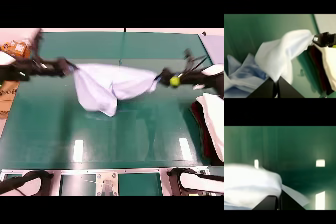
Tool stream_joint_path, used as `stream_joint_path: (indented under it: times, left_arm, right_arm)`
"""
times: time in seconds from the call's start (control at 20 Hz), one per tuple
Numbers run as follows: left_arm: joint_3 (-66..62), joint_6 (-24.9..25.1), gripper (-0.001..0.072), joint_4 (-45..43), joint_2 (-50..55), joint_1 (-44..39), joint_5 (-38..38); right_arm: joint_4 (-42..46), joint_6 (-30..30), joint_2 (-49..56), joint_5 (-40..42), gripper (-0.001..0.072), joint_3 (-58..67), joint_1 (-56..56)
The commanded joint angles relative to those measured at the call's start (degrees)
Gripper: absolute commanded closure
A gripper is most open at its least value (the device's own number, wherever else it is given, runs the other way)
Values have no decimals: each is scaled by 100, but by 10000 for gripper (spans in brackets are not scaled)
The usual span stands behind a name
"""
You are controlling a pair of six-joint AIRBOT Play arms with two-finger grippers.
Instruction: Fold the shirts.
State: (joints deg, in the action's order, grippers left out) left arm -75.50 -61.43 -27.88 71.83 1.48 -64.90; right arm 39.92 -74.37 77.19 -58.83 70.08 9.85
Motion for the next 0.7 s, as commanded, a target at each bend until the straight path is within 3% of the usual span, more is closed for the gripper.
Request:
stream_joint_path:
  times: [0.0,0.35,0.5,0.65]
  left_arm:
    - [-1270,-22,683,2,-866,203,-507]
    - [-3738,-157,682,-223,-1596,205,-754]
    - [-3901,-205,682,-647,-1565,205,-767]
    - [-3877,-586,682,-1545,-1259,205,-839]
  right_arm:
    - [-33,4,-1346,-372,698,986,302]
    - [42,-48,-3473,-175,697,2444,610]
    - [518,-417,-3751,-361,696,2437,632]
    - [887,-514,-3724,-879,697,2214,632]
